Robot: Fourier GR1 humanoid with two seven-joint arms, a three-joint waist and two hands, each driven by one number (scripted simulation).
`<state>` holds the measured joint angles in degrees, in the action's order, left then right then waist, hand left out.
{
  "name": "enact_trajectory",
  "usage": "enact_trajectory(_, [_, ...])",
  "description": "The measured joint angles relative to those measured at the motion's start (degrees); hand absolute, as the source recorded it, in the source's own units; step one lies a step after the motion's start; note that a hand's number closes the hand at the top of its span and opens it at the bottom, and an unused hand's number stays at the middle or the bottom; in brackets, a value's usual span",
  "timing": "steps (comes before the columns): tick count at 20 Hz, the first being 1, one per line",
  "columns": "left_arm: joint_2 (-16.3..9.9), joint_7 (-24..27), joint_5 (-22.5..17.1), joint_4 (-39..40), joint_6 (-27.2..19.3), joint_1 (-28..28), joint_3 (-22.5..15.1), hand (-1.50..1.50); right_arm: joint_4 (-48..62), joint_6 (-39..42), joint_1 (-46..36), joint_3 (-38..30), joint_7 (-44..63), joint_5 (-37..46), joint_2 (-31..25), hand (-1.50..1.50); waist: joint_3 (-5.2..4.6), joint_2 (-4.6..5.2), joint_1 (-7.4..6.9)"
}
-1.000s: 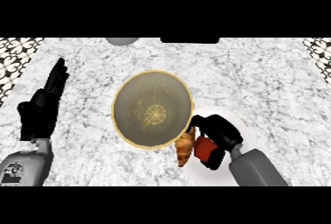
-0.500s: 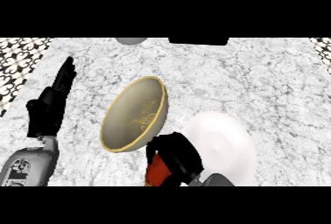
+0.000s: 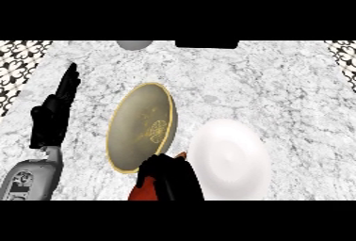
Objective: Pick the bell pepper from the plate and place it in the bowl
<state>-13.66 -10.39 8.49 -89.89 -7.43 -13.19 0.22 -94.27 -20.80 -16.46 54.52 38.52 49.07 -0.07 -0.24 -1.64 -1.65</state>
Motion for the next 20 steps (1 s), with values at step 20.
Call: enact_trajectory(20, [0.7,0.5,0.4,-0.1,-0.4,-1.4,0.3,0.00,11.6,-14.9,-24.5,-3.1,24.2,13.0,-0.5,1.50,0.16,1.64,-0.27])
